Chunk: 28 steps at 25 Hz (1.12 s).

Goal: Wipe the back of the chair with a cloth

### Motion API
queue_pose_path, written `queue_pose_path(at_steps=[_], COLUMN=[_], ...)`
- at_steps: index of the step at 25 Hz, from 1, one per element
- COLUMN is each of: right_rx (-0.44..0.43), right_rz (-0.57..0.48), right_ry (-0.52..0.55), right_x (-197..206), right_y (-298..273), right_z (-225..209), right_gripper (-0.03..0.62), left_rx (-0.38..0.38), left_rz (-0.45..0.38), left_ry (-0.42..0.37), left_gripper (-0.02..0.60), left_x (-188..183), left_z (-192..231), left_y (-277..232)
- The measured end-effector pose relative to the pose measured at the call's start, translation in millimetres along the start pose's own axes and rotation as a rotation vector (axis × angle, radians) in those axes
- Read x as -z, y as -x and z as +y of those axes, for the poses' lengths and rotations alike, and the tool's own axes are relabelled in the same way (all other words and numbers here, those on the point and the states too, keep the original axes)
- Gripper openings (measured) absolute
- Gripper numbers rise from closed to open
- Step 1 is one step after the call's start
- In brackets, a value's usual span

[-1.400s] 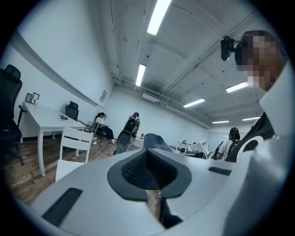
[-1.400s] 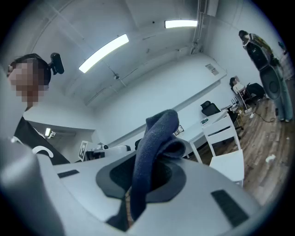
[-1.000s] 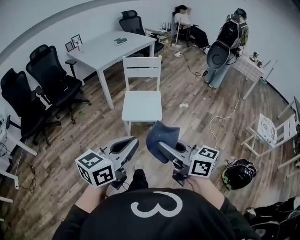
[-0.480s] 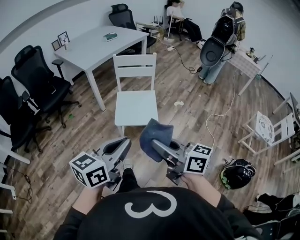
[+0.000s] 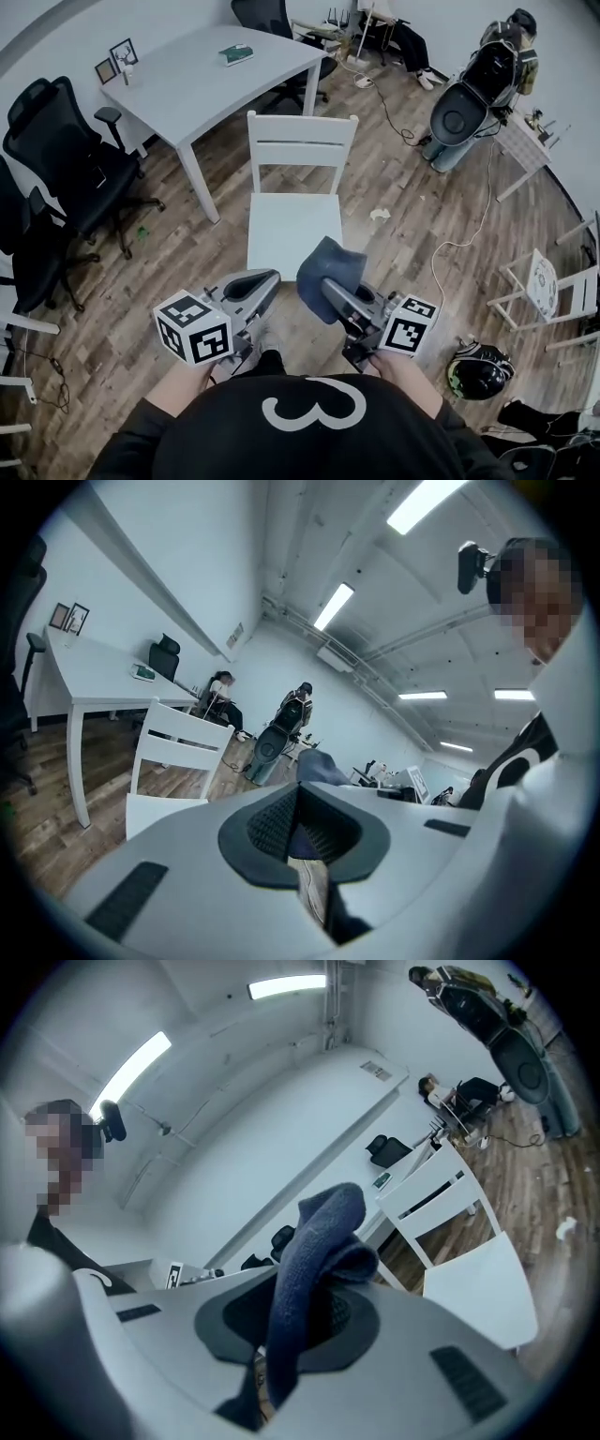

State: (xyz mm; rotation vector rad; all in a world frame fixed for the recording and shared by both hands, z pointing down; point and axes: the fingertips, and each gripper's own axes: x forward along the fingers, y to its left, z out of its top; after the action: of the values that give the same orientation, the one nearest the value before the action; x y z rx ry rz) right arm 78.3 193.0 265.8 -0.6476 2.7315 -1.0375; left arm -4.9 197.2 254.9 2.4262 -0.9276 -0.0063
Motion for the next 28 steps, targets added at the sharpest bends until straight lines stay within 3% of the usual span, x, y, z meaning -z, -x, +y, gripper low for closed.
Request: queue_pose_path(at_steps=[5,10,19,28], right_rx=[0.038,0.078,0.119,0.094], right_rz=[0.024,0.026,0.047,0.085], right_ry=[0.022,0.006,0.024,0.051], right_x=[-33,-47,-69,-103], right_y=[-71,-108,-138,-181], right_z=[-43,-73,-101,-150], right_gripper=[0.049,0.049,0.049,0.049], left_rx=[0.001,0.010,0.017,-0.057], left_rz=[0.012,0.004,-0.006,-0.001], left_ry=[0.024,0.052,0.080,0.122], left_gripper=[0.012,0.012,0.013,0.013], left_x=[-43,-66,-87,-106], left_z=[79,130,167,212], left_y=[-20,-31,-51,-81])
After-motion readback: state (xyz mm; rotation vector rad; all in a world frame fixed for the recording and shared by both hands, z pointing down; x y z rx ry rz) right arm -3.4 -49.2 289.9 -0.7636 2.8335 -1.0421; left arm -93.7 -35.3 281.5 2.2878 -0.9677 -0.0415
